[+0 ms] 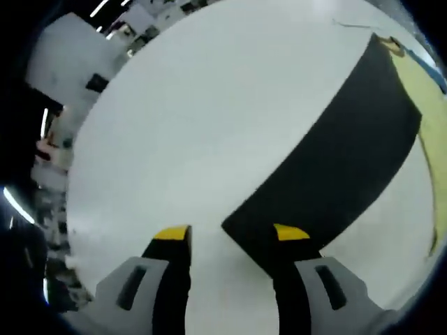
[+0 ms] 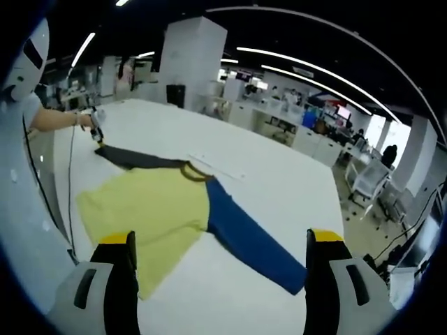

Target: Fold the garment on the visible template until the final outline fits inside the template.

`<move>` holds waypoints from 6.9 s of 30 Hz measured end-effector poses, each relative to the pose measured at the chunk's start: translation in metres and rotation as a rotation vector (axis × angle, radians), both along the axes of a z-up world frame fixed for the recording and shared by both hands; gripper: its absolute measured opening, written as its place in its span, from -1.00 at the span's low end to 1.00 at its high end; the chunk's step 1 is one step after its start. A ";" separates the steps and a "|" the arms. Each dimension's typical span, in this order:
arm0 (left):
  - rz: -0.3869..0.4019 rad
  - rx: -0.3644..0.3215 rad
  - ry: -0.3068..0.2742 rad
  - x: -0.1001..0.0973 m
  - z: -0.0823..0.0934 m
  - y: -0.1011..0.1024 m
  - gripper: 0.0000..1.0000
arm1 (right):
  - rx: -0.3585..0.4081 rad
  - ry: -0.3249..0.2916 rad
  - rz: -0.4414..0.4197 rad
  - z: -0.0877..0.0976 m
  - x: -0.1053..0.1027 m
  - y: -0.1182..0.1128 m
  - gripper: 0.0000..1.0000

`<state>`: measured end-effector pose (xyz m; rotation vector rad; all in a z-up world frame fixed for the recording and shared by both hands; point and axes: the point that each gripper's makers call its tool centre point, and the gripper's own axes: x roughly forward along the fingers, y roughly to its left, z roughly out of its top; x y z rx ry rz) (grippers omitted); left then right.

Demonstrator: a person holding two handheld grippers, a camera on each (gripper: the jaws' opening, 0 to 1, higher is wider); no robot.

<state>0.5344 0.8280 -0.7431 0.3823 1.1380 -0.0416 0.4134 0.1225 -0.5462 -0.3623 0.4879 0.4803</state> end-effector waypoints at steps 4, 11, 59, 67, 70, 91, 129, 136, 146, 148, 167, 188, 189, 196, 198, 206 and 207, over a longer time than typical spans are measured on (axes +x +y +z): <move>-0.026 -0.032 -0.028 -0.008 0.011 -0.013 -0.03 | 0.007 -0.001 0.017 -0.001 0.000 0.003 1.00; -0.087 -0.086 -0.119 -0.010 0.037 -0.045 0.31 | 0.020 0.014 0.060 -0.010 -0.001 0.010 1.00; -0.382 -0.360 -0.341 -0.103 0.146 -0.202 0.99 | 0.065 0.024 0.165 -0.023 -0.036 0.047 1.00; -0.404 -0.353 -0.379 -0.111 0.161 -0.208 0.99 | 0.078 0.015 0.175 -0.022 -0.039 0.056 1.00; -0.378 -0.357 -0.388 -0.114 0.162 -0.205 0.99 | 0.077 0.014 0.185 -0.022 -0.041 0.058 1.00; -0.402 -0.282 -0.403 -0.165 0.169 -0.218 0.99 | 0.084 -0.003 0.215 -0.018 -0.059 0.077 1.00; -0.477 -0.387 -0.419 -0.216 0.157 -0.235 0.99 | 0.108 -0.044 0.121 -0.015 -0.121 0.113 1.00; -0.458 -0.384 -0.452 -0.223 0.158 -0.227 0.99 | 0.087 -0.045 0.128 -0.016 -0.118 0.119 1.00; -0.459 -0.405 -0.415 -0.234 0.141 -0.229 0.99 | 0.076 -0.048 0.128 -0.015 -0.124 0.130 1.00; -0.470 -0.412 -0.405 -0.235 0.139 -0.233 0.99 | 0.084 -0.047 0.123 -0.016 -0.125 0.130 1.00; -0.517 -0.470 -0.382 -0.234 0.133 -0.265 0.99 | 0.079 -0.031 0.089 -0.022 -0.125 0.125 1.00; -0.499 -0.483 -0.313 -0.237 0.104 -0.288 0.99 | 0.112 -0.001 0.061 -0.045 -0.131 0.105 1.00; -0.492 -0.488 -0.307 -0.237 0.102 -0.289 0.99 | 0.111 0.001 0.056 -0.046 -0.131 0.103 1.00; -0.483 -0.500 -0.283 -0.238 0.095 -0.294 0.99 | 0.127 0.011 0.031 -0.053 -0.132 0.096 1.00; -0.483 -0.501 -0.267 -0.239 0.092 -0.295 0.99 | 0.129 0.017 0.026 -0.056 -0.131 0.094 1.00; -0.471 -0.519 -0.252 -0.235 0.086 -0.300 0.95 | 0.144 0.037 0.008 -0.069 -0.127 0.090 1.00; -0.471 -0.521 -0.246 -0.234 0.084 -0.301 0.94 | 0.146 0.040 0.007 -0.071 -0.127 0.089 1.00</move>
